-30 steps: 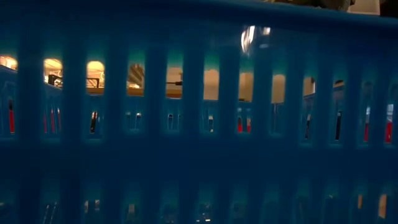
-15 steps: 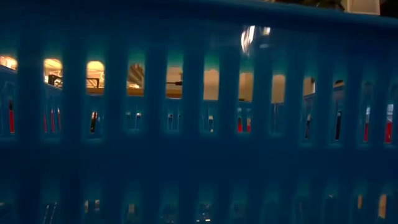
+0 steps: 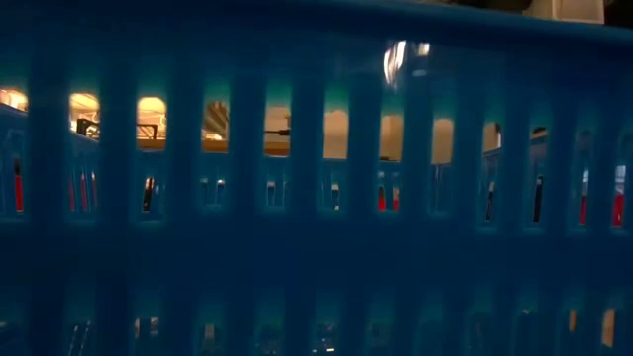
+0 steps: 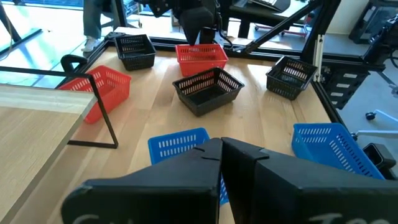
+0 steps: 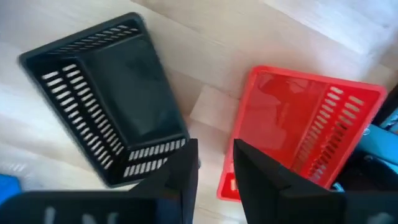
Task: Stack baskets on shelf by color
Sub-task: Put the bottom right red bin on the shelf
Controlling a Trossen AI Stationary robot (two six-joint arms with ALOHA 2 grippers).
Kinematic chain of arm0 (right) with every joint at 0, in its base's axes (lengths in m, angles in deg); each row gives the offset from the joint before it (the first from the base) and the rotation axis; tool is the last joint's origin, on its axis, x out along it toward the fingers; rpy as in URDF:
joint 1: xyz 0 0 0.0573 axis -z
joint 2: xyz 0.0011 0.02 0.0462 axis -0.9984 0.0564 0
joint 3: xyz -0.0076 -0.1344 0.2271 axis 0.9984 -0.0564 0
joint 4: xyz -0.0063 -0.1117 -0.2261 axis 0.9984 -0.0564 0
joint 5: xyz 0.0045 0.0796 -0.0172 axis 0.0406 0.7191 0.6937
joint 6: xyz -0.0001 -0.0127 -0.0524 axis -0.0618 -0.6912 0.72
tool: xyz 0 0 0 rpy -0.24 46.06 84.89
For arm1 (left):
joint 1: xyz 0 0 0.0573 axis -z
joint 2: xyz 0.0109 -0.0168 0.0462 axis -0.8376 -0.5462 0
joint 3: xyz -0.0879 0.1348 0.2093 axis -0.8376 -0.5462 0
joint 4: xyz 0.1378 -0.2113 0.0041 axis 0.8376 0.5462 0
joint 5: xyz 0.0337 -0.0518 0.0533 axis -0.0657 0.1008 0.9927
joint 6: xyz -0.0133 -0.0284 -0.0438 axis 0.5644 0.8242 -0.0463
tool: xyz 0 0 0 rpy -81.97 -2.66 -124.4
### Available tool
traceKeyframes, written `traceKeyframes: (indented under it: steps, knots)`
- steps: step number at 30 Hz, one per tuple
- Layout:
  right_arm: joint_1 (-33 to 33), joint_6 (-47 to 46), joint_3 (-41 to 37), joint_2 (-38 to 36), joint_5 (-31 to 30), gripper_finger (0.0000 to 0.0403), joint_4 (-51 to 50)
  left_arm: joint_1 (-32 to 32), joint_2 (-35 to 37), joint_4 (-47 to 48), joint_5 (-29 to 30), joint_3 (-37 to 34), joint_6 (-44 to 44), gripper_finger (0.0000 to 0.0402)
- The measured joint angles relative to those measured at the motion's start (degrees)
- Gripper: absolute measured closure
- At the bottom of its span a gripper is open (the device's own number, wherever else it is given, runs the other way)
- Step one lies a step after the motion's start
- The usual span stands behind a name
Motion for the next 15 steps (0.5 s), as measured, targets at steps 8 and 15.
traceKeyframes:
  steps: [8, 15]
  knots:
    - [1.11, 0.19, -8.06, -1.02, 1.22, 0.0304, 2.43, 0.00, 0.00, 0.00, -1.29, 0.00, -0.14, 0.0401]
    - [1.11, 0.02, -11.52, -1.14, 1.36, 0.0304, 8.38, 0.00, -0.02, -0.16, -1.29, -0.02, -0.01, 0.0401]
